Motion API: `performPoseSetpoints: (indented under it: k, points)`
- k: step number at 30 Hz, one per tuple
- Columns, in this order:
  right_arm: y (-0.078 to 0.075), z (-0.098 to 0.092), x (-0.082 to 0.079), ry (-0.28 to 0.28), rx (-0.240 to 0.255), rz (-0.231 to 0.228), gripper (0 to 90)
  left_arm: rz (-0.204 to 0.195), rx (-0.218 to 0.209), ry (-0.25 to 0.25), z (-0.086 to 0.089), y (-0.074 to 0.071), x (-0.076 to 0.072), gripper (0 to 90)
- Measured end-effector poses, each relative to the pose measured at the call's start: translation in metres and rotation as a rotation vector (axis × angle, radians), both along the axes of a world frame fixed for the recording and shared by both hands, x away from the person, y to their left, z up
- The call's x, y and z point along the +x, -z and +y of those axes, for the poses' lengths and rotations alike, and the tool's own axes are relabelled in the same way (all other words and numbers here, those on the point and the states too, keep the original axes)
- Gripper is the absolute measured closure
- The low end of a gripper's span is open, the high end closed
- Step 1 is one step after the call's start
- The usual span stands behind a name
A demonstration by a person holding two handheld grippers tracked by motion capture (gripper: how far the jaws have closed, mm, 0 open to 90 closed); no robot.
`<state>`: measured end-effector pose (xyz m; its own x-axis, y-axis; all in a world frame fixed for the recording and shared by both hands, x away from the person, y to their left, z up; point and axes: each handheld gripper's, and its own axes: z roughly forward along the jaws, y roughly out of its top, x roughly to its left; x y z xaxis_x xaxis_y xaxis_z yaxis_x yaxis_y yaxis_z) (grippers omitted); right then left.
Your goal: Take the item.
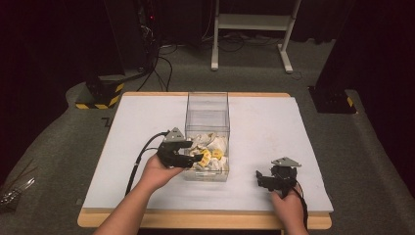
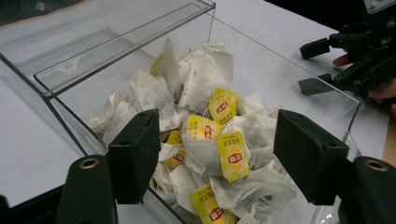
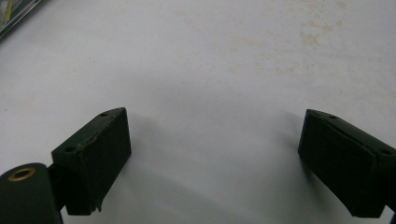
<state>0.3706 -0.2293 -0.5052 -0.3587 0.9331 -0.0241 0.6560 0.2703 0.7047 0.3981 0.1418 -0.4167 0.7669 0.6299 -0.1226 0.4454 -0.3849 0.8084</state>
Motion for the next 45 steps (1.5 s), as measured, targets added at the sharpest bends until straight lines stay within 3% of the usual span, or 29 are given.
performPoseSetpoints:
  k: [5, 7, 15, 27, 35, 37, 40, 45]
  points:
    - [0.0, 0.0, 0.0, 0.0, 0.0, 0.0, 9.3, 0.019, 0.012, 0.005, -0.005, 0.0, 0.004, 36.7]
    - [0.0, 0.0, 0.0, 0.0, 0.0, 0.0, 9.3, 0.031, 0.047, 0.006, -0.008, 0.003, 0.007, 38.8]
    - [0.0, 0.0, 0.0, 0.0, 0.001, 0.001, 9.3, 0.055, 0.104, 0.012, -0.014, 0.006, 0.012, 44.6]
    - [0.0, 0.0, 0.0, 0.0, 0.002, 0.001, 9.4, 0.099, 0.124, -0.003, -0.017, 0.007, 0.02, 46.5]
    - [0.0, 0.0, 0.0, -0.001, 0.002, 0.001, 9.4, 0.121, 0.193, 0.025, -0.019, 0.004, 0.021, 50.4]
    - [0.0, 0.0, 0.0, -0.001, 0.001, 0.0, 9.4, 0.109, 0.224, 0.042, -0.02, 0.001, 0.02, 52.3]
    - [0.0, 0.0, 0.0, -0.001, 0.001, -0.001, 9.5, 0.097, 0.237, 0.064, -0.023, -0.004, 0.02, 54.8]
    - [0.0, 0.0, 0.0, -0.001, 0.001, -0.002, 9.5, 0.115, 0.321, 0.111, -0.034, -0.003, 0.022, 56.9]
